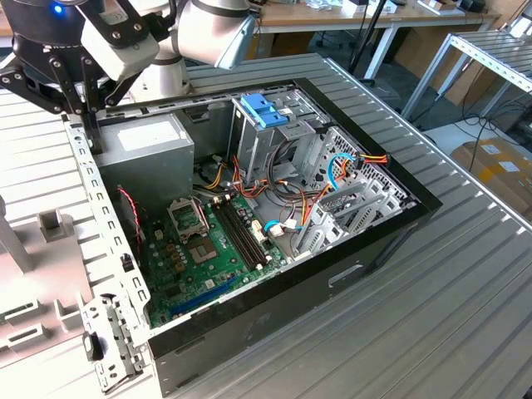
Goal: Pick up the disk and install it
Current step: 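Reach for the disk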
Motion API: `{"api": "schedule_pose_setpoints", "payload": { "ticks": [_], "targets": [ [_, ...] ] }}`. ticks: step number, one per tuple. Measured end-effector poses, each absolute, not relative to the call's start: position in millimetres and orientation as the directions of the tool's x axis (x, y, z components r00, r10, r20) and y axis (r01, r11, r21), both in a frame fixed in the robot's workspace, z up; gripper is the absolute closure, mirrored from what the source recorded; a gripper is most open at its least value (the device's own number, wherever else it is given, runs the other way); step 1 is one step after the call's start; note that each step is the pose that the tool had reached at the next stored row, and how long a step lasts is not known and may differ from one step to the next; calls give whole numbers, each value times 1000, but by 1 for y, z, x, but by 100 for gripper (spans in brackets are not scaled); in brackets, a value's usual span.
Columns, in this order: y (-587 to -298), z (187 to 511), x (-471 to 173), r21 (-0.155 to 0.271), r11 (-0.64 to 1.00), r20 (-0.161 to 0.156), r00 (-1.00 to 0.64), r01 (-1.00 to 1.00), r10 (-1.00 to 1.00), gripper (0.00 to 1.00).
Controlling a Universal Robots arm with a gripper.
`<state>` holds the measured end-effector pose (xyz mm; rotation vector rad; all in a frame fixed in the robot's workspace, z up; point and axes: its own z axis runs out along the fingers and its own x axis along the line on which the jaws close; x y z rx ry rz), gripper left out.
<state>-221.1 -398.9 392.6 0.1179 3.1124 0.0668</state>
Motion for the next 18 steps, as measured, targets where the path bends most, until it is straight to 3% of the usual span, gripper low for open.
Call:
{"api": "schedule_pose_setpoints", "payload": {
  "ticks": [18],
  "targets": [
    [-399,393,-233,44,996,-25,-997,75,76,89]
  ]
}}
